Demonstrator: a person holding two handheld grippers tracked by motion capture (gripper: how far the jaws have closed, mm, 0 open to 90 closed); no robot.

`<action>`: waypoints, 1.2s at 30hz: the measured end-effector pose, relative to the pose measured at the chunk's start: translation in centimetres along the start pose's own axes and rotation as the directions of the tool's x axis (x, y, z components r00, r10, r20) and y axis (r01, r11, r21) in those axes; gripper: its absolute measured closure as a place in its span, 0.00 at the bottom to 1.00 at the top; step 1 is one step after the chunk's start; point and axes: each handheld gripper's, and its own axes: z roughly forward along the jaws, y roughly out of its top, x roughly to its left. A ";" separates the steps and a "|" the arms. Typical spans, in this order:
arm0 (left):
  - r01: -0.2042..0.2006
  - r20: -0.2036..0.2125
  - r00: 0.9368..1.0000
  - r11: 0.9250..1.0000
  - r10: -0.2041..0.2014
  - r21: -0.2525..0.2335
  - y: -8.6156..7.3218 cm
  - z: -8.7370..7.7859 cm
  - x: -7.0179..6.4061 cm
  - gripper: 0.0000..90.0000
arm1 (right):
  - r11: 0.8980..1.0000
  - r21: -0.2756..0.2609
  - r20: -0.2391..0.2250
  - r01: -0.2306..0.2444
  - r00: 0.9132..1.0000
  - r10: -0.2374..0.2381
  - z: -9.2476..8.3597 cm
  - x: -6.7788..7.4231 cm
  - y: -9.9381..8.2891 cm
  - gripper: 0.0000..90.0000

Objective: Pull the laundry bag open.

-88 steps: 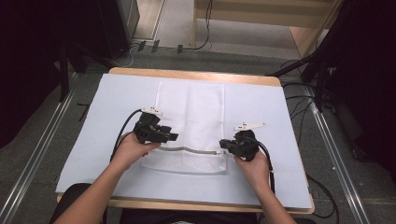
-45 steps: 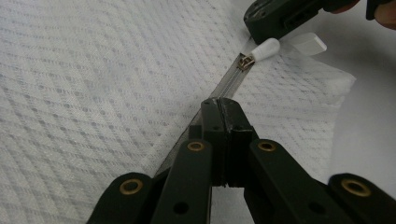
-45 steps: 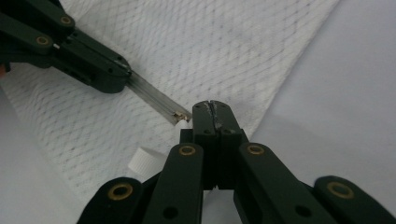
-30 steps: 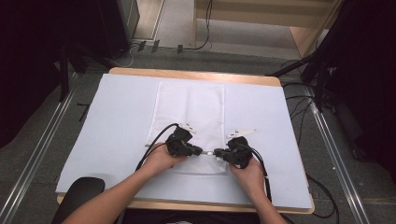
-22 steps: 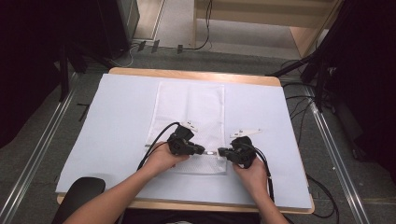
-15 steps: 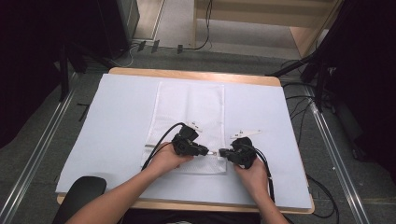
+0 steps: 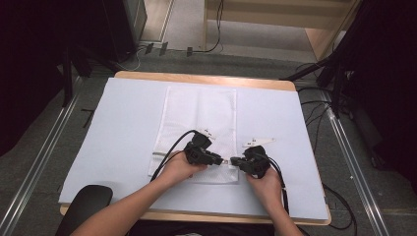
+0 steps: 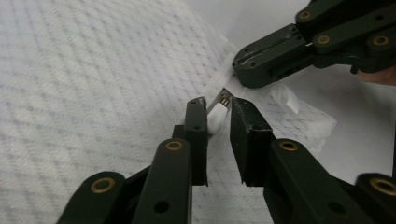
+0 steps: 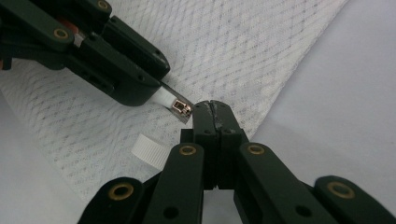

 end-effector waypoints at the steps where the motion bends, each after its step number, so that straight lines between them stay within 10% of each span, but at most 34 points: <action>1: -0.005 0.001 1.000 1.000 0.005 0.007 0.0 0.2 -0.1 0.87 | 1.000 0.002 0.001 -0.003 1.000 0.003 0.0 0.0 0.0 1.00; 36: 0.061 0.058 0.996 0.998 -0.061 0.006 0.4 0.5 0.6 0.98 | 0.999 0.013 0.028 0.053 0.998 -0.053 0.3 0.6 0.3 1.00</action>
